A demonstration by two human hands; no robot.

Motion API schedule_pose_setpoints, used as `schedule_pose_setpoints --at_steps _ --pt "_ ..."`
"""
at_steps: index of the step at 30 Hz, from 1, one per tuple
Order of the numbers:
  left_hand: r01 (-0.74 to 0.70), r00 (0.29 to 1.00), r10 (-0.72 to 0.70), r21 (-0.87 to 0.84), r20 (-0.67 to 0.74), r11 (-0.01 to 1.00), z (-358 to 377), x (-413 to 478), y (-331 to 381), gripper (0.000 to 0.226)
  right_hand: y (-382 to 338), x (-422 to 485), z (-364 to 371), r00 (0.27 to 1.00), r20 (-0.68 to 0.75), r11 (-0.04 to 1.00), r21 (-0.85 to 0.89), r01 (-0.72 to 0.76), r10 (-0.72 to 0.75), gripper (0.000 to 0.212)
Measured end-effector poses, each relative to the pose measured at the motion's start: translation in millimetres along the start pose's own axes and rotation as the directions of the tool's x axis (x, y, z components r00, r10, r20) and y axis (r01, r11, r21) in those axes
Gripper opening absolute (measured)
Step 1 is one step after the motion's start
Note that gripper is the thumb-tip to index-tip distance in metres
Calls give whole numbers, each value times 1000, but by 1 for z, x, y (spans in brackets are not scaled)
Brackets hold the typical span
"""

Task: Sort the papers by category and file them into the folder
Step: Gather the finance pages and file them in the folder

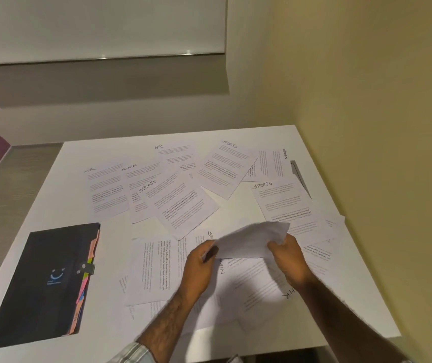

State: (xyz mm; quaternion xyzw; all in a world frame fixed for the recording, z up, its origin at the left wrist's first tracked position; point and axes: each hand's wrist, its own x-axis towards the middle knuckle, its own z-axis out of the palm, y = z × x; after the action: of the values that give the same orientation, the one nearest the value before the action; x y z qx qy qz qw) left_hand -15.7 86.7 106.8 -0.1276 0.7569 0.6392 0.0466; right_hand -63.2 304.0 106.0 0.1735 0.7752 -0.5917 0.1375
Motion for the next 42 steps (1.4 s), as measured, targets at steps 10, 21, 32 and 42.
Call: schedule_pose_setpoints --at_steps 10,21,32,42 --pt "83 995 -91 -179 -38 980 16 2 -3 28 5 2 -7 994 103 940 342 -13 -23 57" --pt "104 995 -103 -173 15 979 19 9 -6 27 0 -21 -9 999 0 959 280 31 -32 33" --pt "113 993 -108 -105 49 988 21 1 -20 20 18 -22 -12 999 -1 991 125 38 -38 33" --pt "18 998 -23 -101 -50 995 -39 -2 14 21 0 -33 22 979 77 972 157 176 -189 20"
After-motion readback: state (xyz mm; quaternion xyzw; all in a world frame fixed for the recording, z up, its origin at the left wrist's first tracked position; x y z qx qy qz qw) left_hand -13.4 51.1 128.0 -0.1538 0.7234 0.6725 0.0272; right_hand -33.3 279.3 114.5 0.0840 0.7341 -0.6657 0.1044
